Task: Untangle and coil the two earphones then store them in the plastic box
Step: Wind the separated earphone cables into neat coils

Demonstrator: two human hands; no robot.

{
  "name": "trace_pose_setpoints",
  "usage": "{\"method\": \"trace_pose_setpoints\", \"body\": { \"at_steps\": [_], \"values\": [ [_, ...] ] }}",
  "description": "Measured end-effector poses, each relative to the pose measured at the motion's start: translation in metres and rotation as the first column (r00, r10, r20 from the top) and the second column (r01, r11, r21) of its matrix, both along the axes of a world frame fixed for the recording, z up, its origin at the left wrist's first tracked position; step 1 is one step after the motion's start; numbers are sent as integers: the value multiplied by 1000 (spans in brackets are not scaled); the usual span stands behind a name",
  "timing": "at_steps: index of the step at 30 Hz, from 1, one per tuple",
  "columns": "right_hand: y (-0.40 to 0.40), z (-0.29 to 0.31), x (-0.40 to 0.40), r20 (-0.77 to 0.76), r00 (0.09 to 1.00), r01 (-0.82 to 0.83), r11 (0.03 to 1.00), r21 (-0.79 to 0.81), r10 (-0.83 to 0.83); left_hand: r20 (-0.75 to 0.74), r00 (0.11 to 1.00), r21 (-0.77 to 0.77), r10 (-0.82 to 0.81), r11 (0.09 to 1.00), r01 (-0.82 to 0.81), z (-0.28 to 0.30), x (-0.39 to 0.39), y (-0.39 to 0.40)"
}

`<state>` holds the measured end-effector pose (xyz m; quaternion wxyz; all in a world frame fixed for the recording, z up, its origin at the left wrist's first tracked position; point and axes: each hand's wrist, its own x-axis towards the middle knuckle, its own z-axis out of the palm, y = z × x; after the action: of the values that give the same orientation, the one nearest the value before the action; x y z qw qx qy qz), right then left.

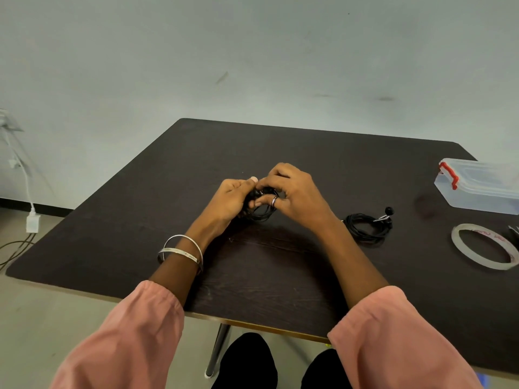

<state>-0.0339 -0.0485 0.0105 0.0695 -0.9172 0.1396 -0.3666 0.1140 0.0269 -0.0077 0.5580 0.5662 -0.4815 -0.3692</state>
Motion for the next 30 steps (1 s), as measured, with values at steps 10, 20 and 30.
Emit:
{"method": "trace_pose_setpoints", "body": {
  "at_steps": [10,20,30],
  "values": [
    [-1,5,-12,69,997,-9,899,437,-24,206,976,-87,70,995,-52,-7,2,-1],
    [2,11,-17,-16,998,-54,891,450,68,163,982,-117,100,990,-82,-10,7,-5],
    [-4,11,-20,10,996,-82,883,463,87,155,986,-92,64,995,-50,-6,0,-3]
  ]
}}
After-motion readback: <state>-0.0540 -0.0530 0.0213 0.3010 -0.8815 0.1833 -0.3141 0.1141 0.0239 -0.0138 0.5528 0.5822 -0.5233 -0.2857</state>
